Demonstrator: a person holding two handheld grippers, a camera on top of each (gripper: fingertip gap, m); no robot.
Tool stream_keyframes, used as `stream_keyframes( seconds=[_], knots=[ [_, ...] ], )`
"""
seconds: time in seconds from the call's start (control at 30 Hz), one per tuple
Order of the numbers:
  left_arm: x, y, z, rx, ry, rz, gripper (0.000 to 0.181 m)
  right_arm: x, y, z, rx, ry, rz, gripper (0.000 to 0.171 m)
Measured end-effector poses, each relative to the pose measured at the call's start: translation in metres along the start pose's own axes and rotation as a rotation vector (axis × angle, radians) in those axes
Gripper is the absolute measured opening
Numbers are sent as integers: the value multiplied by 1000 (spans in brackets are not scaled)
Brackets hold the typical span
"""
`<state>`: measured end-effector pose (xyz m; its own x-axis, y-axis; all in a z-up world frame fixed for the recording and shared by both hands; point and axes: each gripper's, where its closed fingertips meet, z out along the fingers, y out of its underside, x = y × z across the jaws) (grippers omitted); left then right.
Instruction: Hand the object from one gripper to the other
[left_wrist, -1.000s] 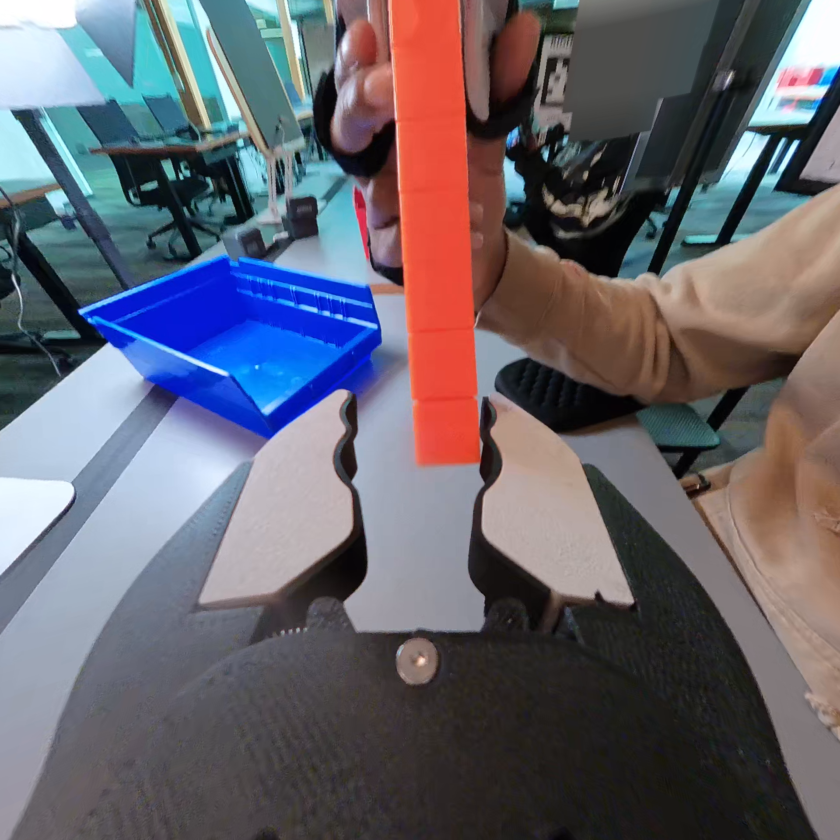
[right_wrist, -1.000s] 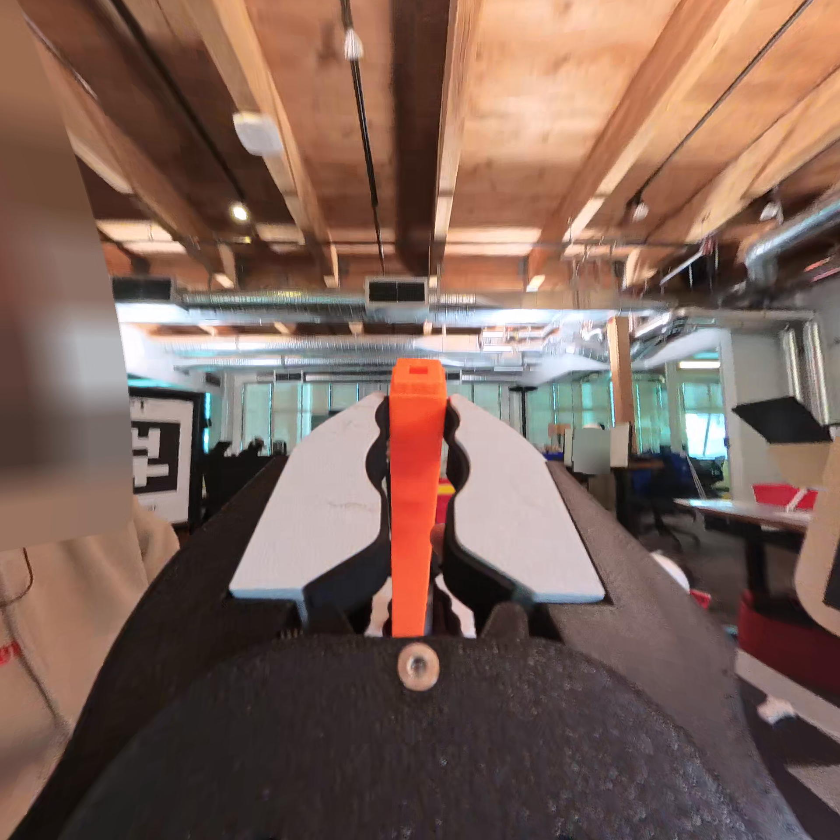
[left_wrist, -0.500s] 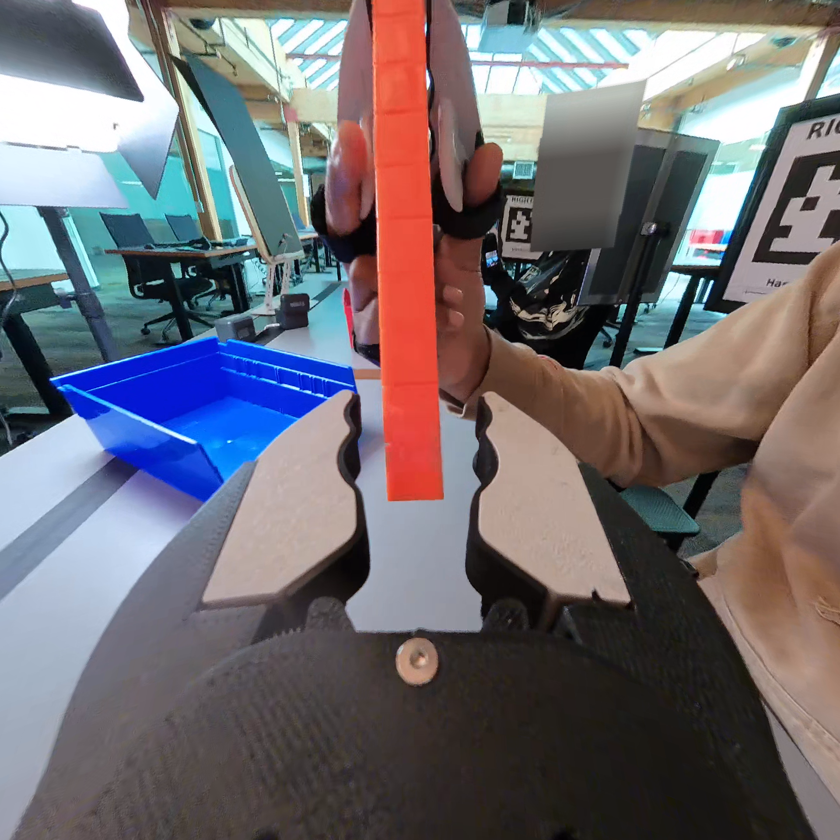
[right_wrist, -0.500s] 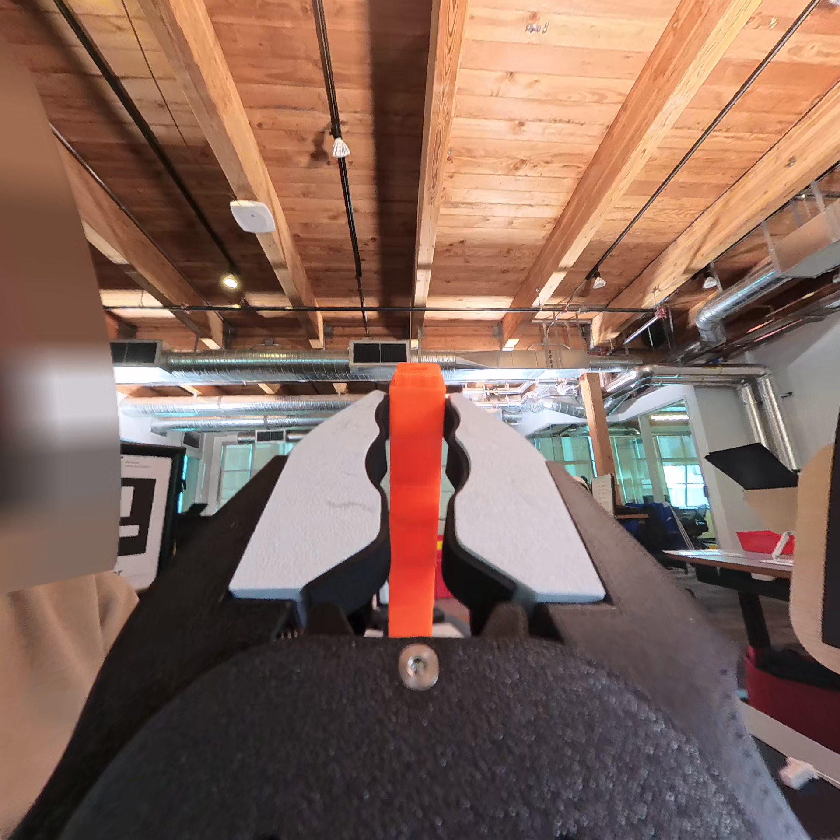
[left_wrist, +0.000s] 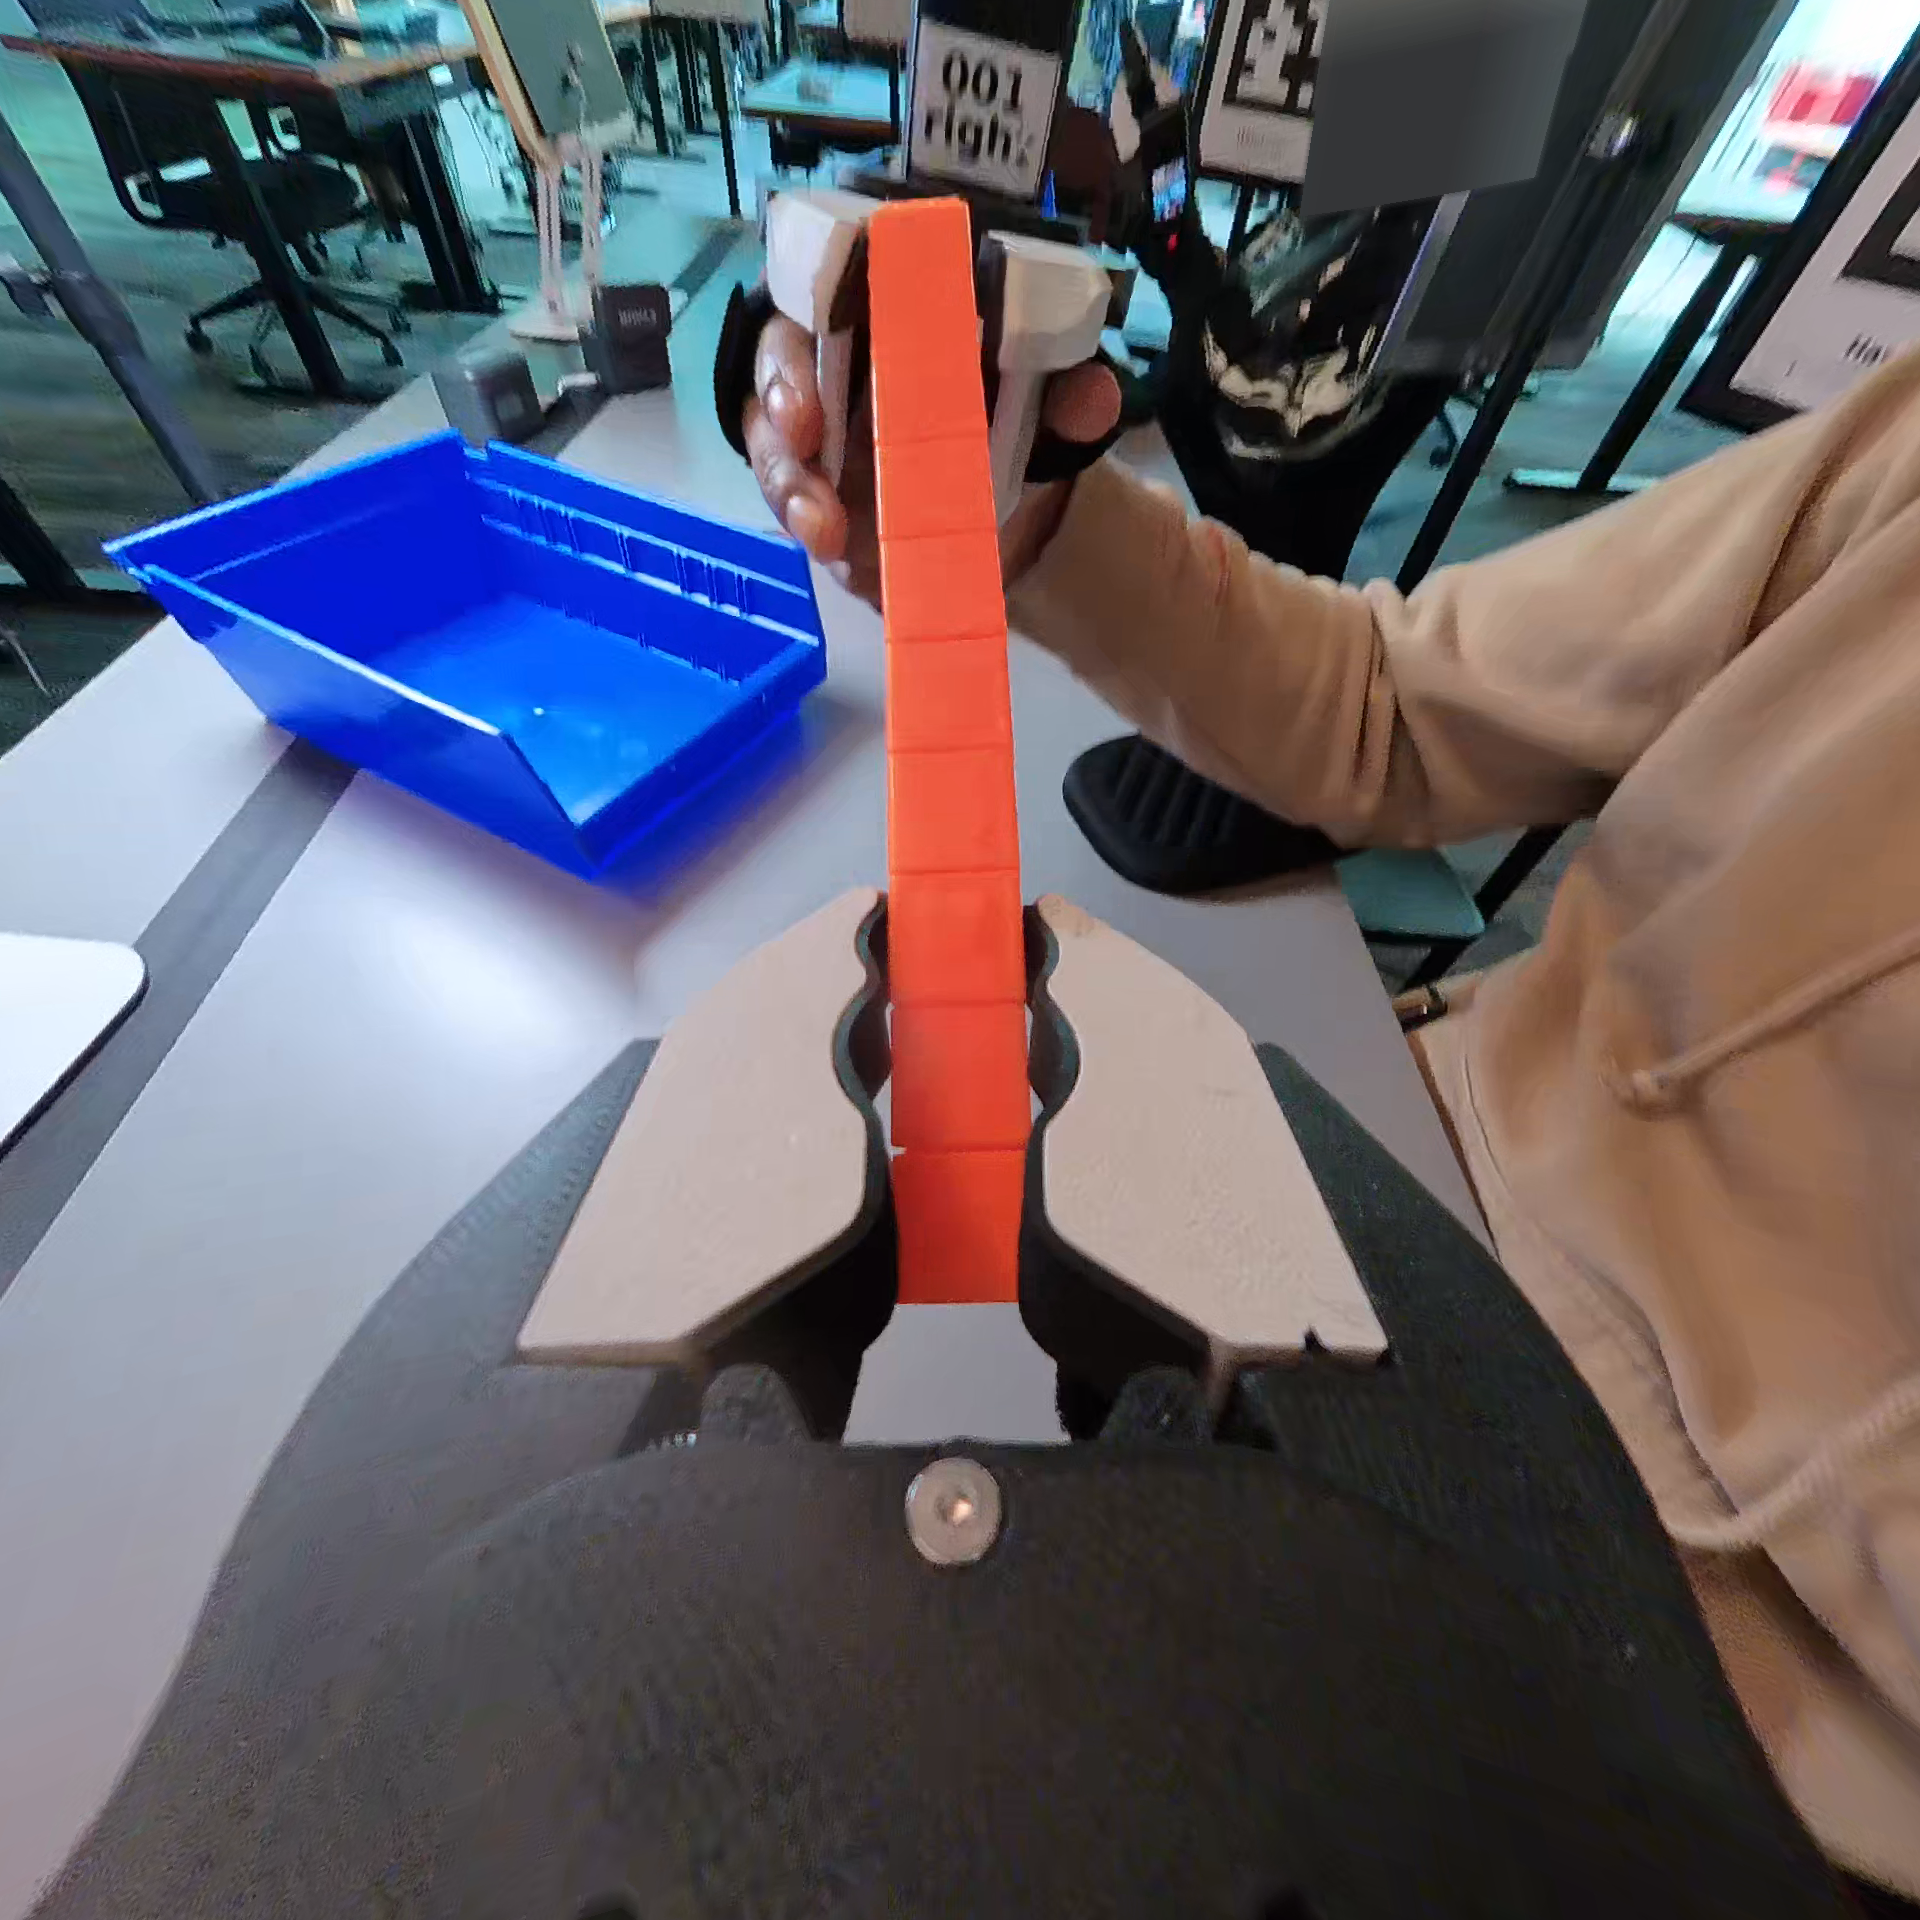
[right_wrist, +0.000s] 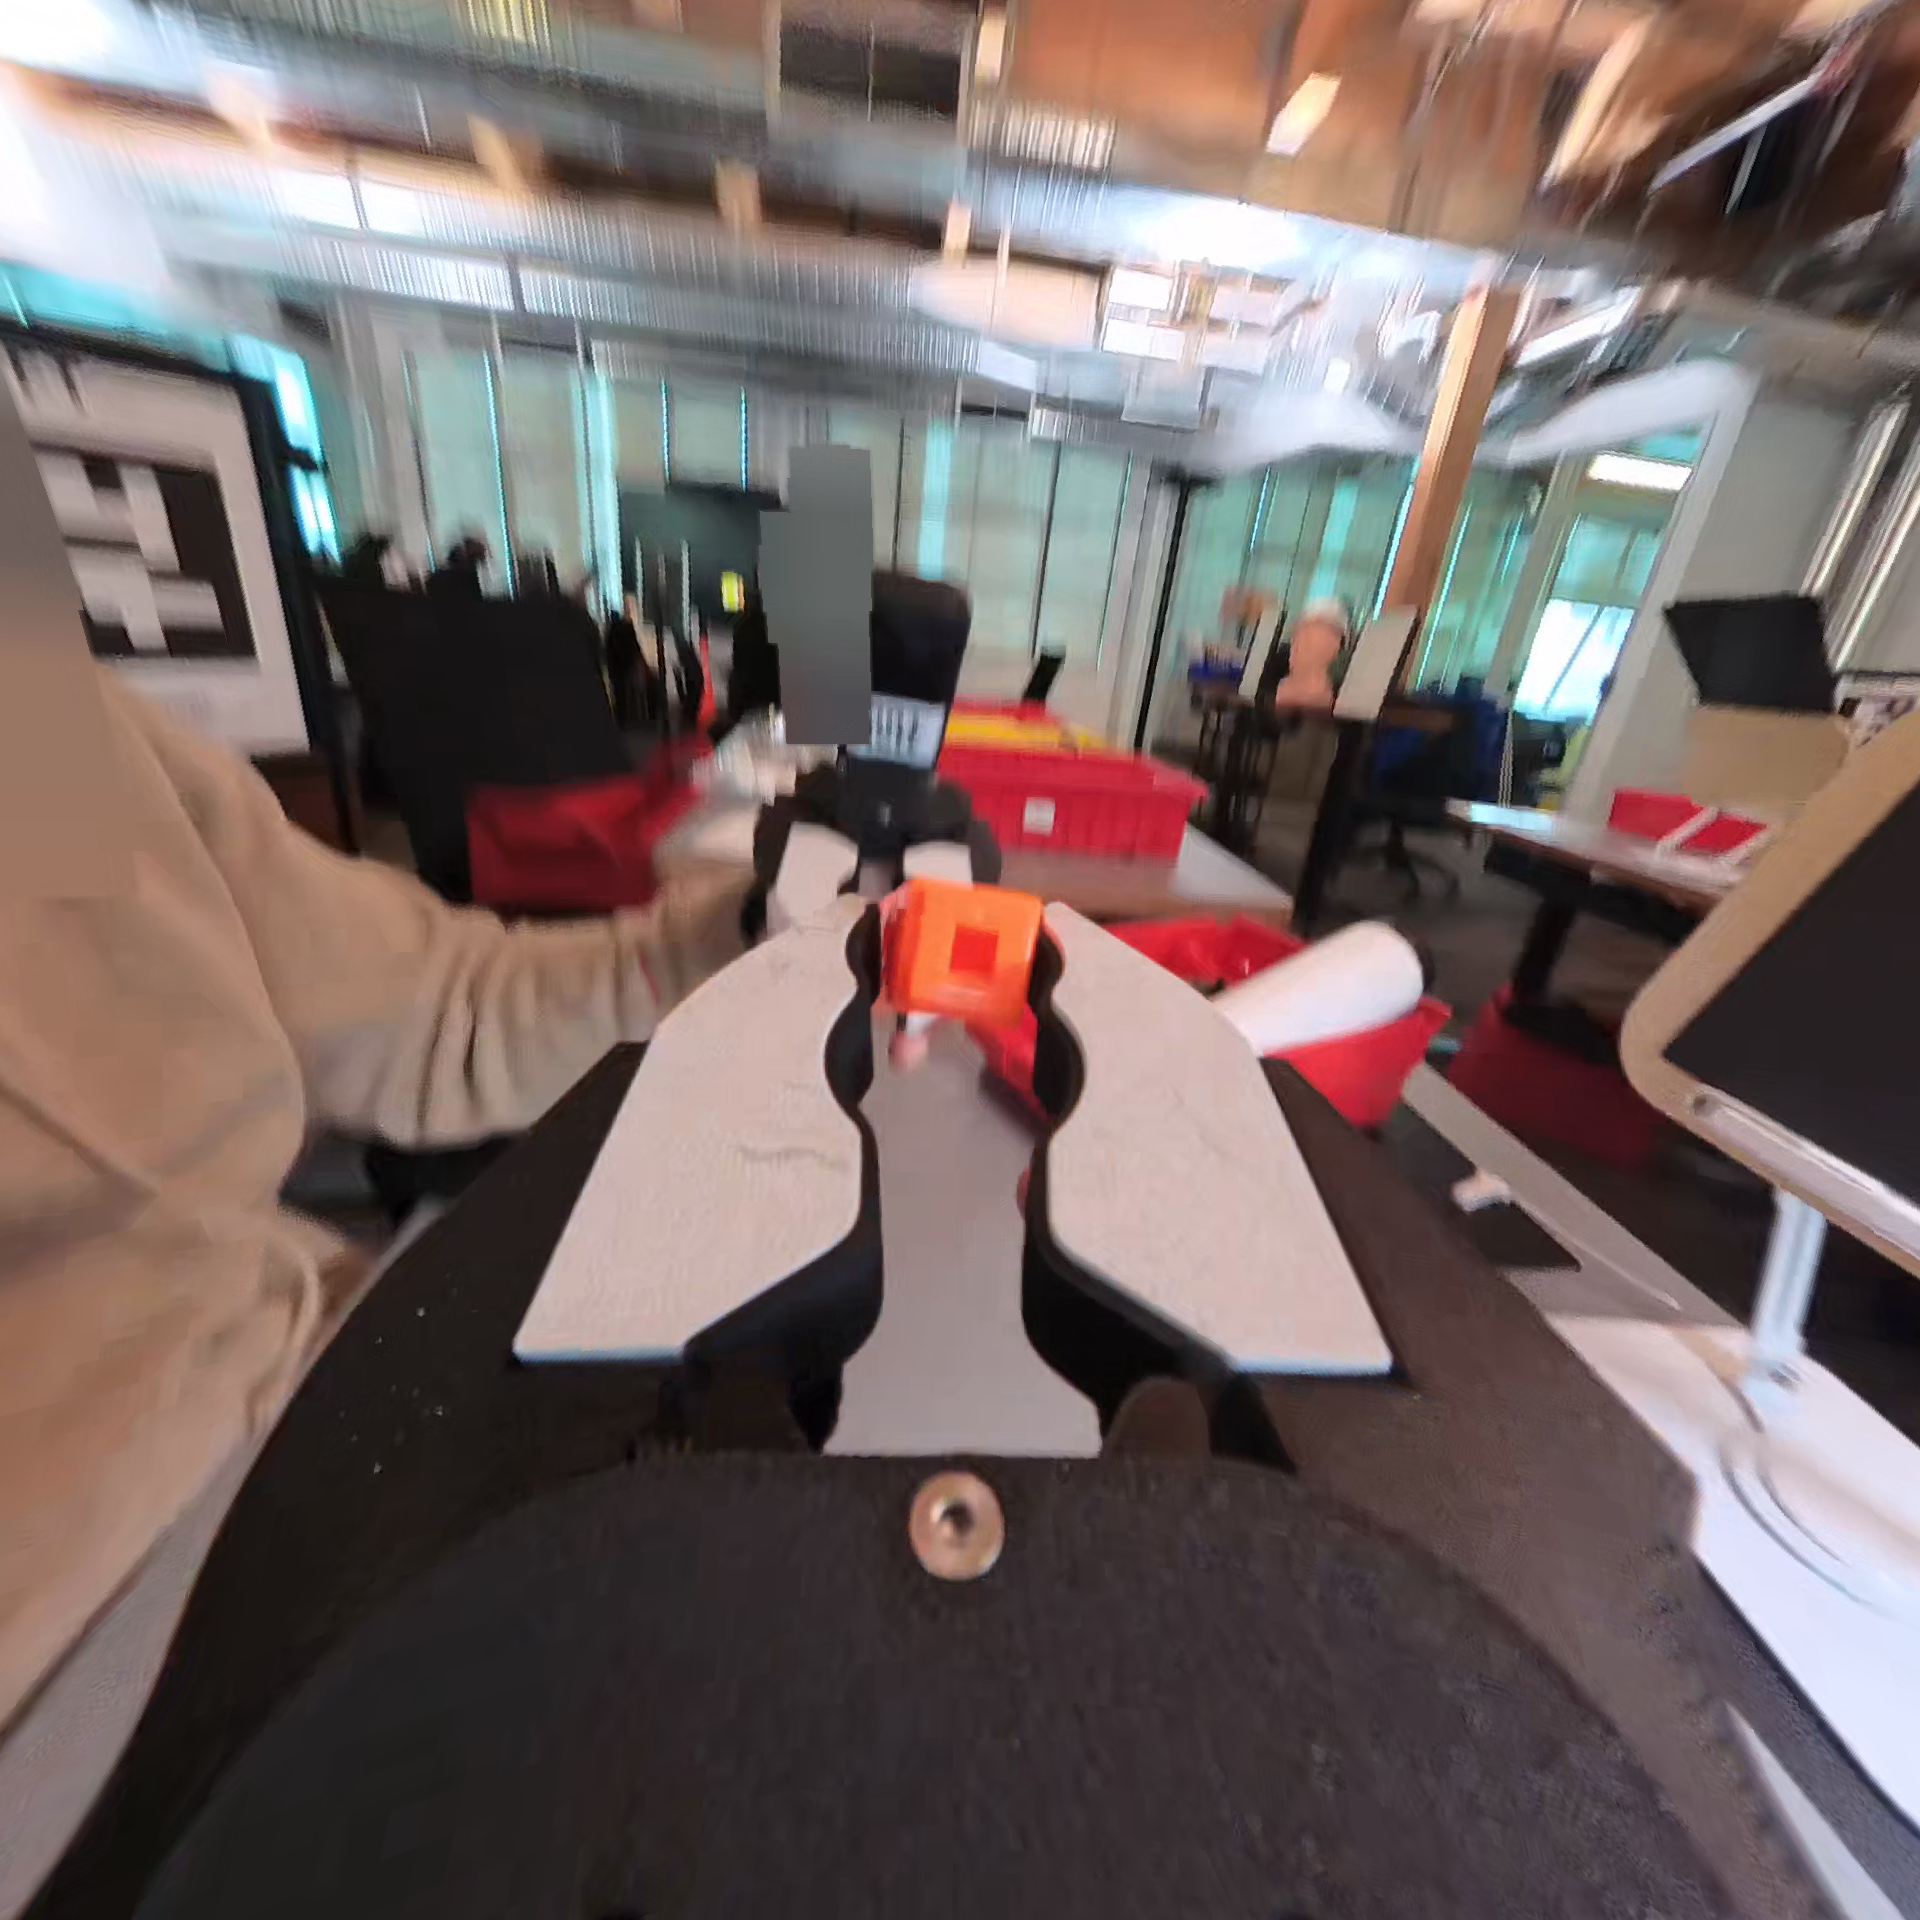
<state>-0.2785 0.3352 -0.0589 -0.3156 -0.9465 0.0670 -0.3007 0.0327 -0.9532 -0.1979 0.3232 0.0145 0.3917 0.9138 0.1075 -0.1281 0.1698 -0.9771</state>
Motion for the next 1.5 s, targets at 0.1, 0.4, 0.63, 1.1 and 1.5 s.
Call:
stream_keyframes(
  seconds=[0.1,0.4,0.63,1.1,1.5],
  knots=[
    [1,12,-5,-90,-9,30,23,-11,21,7,-161,-36,-28,28],
    [2,26,-4,-189,-27,87,22,-25,45,13,-302,-112,2,23],
    [-4,27,-4,-163,-22,72,23,-17,54,9,-351,-91,-5,24],
    [-55,-46,-70,316,-436,89,47,68,7,-91,-401,475,-183,23],
    [-78,-36,-66,304,-578,127,36,203,169,-229,-991,1293,-75,24]
  ],
)
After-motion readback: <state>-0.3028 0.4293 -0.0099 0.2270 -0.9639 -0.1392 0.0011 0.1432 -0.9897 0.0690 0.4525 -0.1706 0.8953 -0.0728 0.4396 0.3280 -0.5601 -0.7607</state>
